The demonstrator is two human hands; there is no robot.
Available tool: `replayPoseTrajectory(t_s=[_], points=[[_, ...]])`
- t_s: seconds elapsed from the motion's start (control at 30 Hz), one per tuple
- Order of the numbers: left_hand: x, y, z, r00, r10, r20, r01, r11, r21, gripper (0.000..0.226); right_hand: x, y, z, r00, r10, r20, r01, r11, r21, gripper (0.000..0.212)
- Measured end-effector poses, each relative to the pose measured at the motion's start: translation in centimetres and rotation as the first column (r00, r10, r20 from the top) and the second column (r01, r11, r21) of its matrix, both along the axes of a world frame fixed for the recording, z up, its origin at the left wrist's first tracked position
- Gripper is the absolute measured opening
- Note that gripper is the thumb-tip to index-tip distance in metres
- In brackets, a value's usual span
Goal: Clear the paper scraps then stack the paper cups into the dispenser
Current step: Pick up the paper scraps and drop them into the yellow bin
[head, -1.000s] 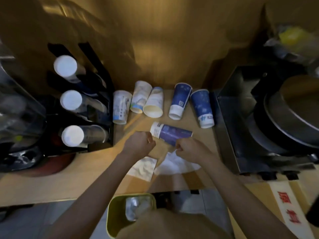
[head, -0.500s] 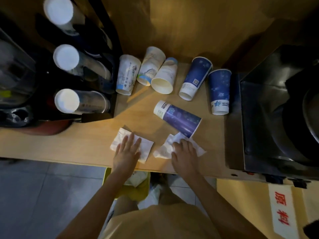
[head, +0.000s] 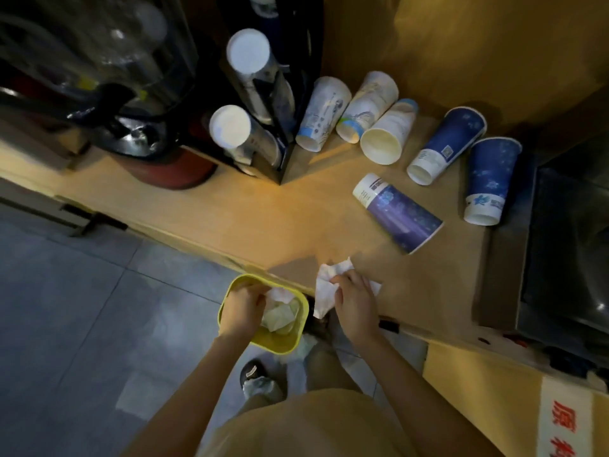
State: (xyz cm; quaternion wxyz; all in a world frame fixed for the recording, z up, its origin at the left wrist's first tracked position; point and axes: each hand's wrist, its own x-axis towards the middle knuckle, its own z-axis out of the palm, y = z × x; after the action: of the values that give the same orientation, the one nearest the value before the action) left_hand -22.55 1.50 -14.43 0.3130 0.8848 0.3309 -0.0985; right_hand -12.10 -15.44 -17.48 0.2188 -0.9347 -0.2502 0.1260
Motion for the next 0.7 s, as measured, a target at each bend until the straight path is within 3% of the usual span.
replayPoseTrajectory(t_s=[0.07,0.13,0.2,0.27,0.37,0.47,0.7], points=[[-2.6,-0.1,0.1,0.999,0.045,-0.006,-0.046,0.998,-0.047,0.028,-1.9,1.6,1.0,0.974,-0.035,-0.225,0.066,0.989,0.132,0.031],[-5.5,-0.1,0.0,0.995,0.098,0.023,-0.096,0.992,-0.079,0.036,-4.4,3.0,2.2,0.888,-0.154,-0.432,0.312,0.894,0.321,0.026],[-8.2,0.3,-0.2,0.988,0.142,0.064,-0.134,0.984,-0.114,0.036,-7.0,4.1,3.0,0.809,-0.210,-0.549,0.482,0.771,0.415,0.020],[-10.6,0.7,-0.6,0.984,0.167,0.067,-0.157,0.979,-0.132,0.024,-9.2,4.8,3.1,0.753,-0.167,-0.637,0.541,0.707,0.454,0.023],[-13.3,1.2,-1.6,0.976,0.207,0.073,-0.195,0.970,-0.147,0.021,-11.6,4.8,1.5,0.702,-0.128,-0.700,0.543,0.733,0.410,0.027],[-14.6,1.8,-2.9,0.965,0.263,0.026,-0.253,0.949,-0.190,0.026,-13.3,5.1,-1.1,0.725,-0.106,-0.681,0.456,0.814,0.359,0.018],[-14.5,2.6,-10.1,0.972,0.182,-0.151,-0.218,0.934,-0.283,0.042,-12.8,5.7,-10.3,0.545,-0.310,-0.779,0.592,0.800,0.097,0.018]])
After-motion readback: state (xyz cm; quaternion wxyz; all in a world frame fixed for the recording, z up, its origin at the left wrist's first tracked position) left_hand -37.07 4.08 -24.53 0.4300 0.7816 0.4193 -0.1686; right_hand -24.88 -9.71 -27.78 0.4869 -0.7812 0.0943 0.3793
